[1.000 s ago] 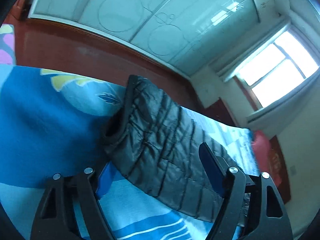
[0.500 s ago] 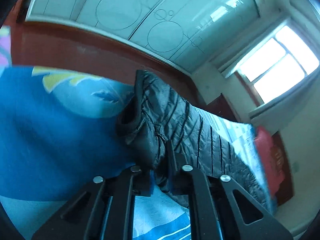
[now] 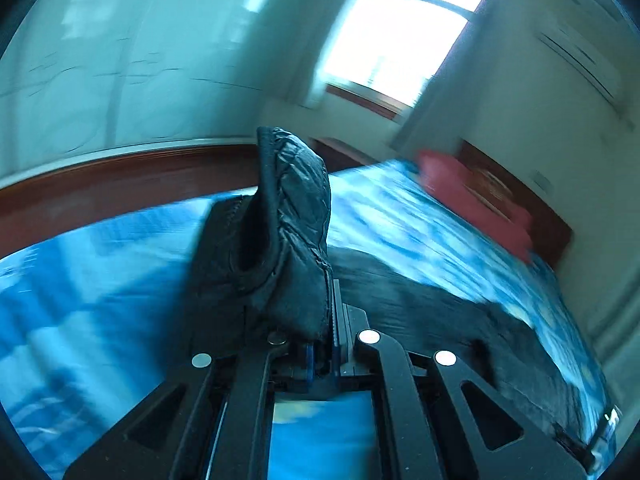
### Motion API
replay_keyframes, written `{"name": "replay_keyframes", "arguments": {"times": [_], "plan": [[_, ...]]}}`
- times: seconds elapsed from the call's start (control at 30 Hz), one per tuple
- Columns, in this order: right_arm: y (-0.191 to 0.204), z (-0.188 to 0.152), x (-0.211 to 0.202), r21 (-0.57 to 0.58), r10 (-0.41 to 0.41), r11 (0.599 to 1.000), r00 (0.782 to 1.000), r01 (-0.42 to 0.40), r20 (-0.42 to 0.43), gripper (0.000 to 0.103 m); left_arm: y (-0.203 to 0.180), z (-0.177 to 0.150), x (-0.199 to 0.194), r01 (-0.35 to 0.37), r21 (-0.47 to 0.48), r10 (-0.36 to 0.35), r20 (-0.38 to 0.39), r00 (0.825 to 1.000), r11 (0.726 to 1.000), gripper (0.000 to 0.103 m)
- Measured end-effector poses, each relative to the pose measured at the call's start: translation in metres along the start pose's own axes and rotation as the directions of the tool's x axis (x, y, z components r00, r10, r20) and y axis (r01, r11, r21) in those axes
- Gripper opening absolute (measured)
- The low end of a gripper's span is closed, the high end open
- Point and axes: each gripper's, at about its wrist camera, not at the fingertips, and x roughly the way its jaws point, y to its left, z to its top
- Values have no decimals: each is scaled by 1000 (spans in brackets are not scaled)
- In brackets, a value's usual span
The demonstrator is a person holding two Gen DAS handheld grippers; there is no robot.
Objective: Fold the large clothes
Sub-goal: 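Carry the sleeve over the jacket body and open the left tool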
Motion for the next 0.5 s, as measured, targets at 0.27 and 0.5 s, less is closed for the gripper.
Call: {"name": "replay_keyframes", "arguments": {"times": [0.27,0.5], "plan": [[0,0,0,10,5,1000,1000,-5,5,64,-164,-50,38,171,210,-141,-151,978,963,5],[-2,0,1,16,10,1000,1000,-10,8,64,-242,-111,63,239,334,-151,-268,951,912,5]]}}
